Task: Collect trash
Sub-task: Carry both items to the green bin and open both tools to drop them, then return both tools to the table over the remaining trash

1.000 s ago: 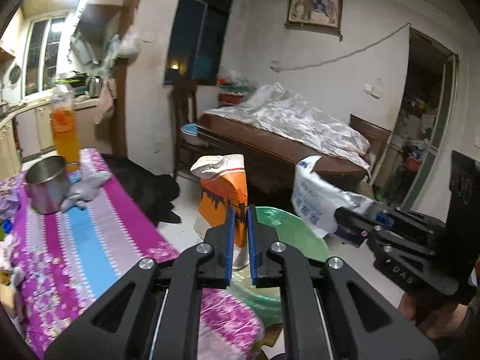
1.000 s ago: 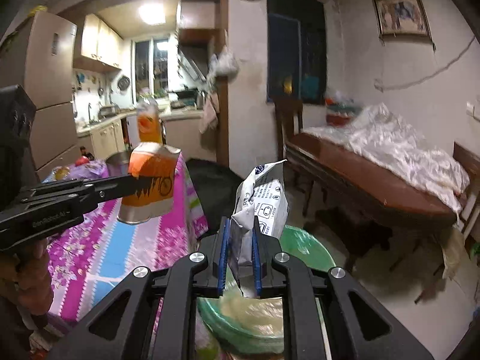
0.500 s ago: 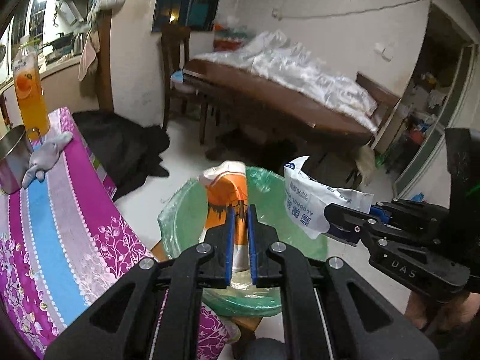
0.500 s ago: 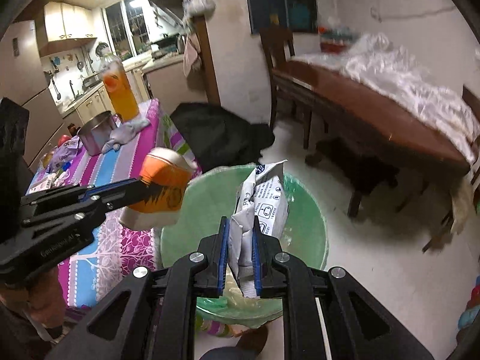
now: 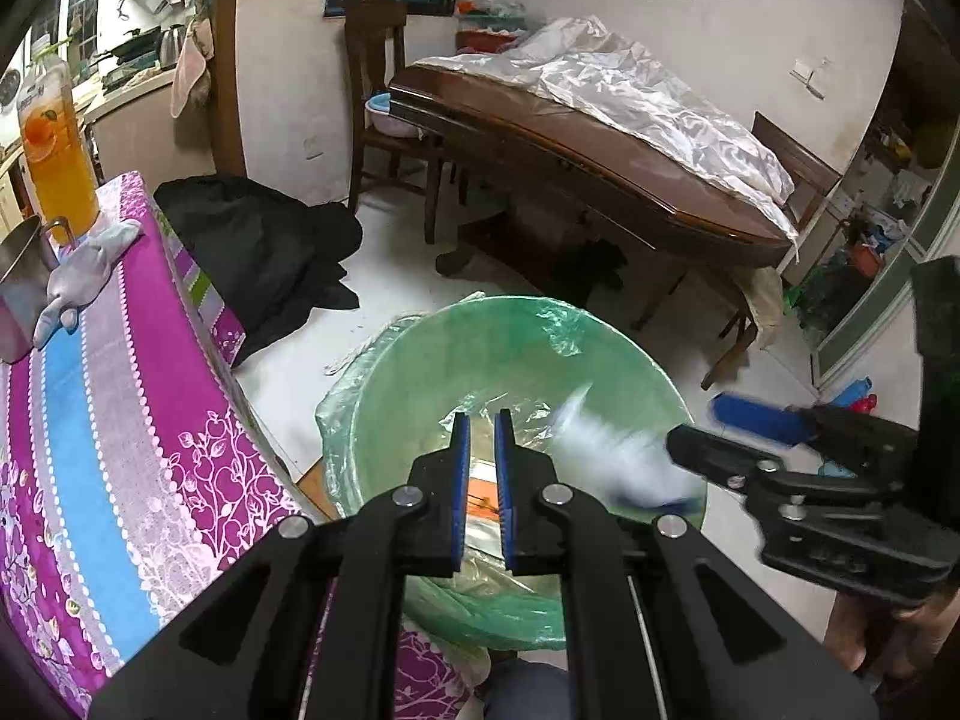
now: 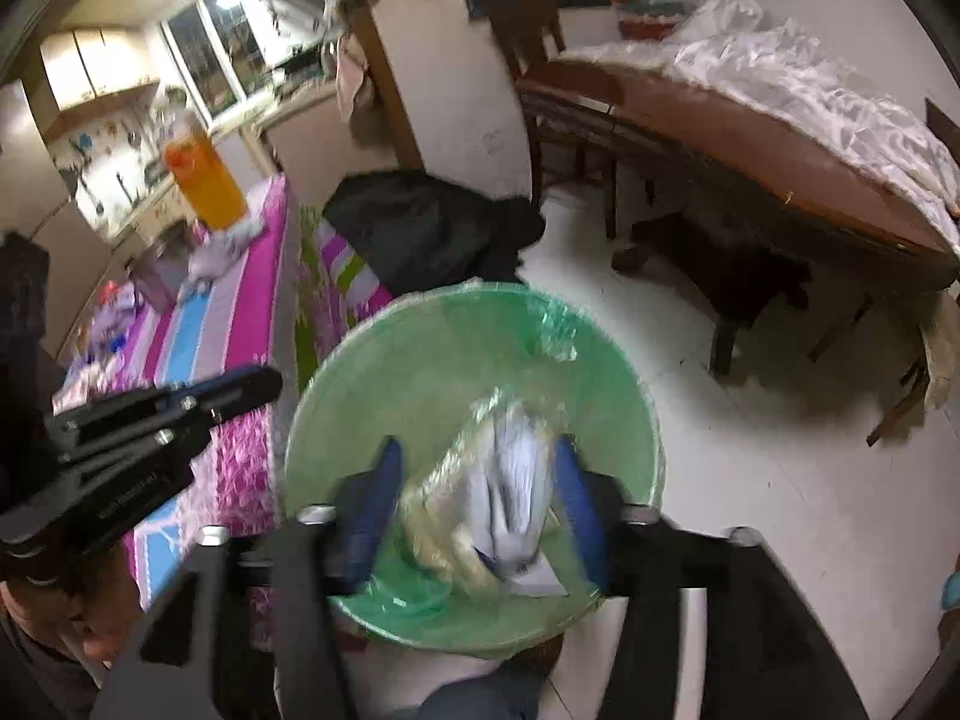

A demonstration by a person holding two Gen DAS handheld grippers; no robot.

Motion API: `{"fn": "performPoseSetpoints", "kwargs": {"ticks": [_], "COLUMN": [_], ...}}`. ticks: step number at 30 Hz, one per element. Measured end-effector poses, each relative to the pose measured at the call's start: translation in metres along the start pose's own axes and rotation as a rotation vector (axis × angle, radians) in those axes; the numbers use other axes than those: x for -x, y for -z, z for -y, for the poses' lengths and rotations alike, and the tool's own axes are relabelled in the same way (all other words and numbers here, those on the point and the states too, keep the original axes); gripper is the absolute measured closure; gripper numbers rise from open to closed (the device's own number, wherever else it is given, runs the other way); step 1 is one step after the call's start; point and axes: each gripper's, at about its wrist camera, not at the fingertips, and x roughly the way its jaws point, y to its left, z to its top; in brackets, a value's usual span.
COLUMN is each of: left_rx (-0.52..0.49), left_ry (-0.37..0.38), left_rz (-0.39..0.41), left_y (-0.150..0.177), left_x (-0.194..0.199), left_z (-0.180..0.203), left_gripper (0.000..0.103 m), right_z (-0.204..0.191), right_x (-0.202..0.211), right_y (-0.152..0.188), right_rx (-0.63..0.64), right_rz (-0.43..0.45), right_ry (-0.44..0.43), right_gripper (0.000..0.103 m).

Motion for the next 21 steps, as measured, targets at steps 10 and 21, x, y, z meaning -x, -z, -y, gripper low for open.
{"fn": "performPoseSetpoints", "kwargs": {"ticks": [10, 21], "left_rx": [0.024, 0.197], "left_ry": [-0.009, -0.222], "left_rz": [0.034, 0.136], "left_y": [0.014, 0.090], "left_x": [0.023, 0.115], "left_z": [-0.019, -0.140], "left_gripper": [0.075, 0.052], "right_z": [-0.033, -0.168], "right_x": [0.049, 0.058], "right_y": [0.009, 0.080], "right_rx": [0.039, 0.181], "right_rz": [0.176, 0.255], "right_ry": [-0.045, -0.200], "right_gripper": [0.021, 0.005]}}
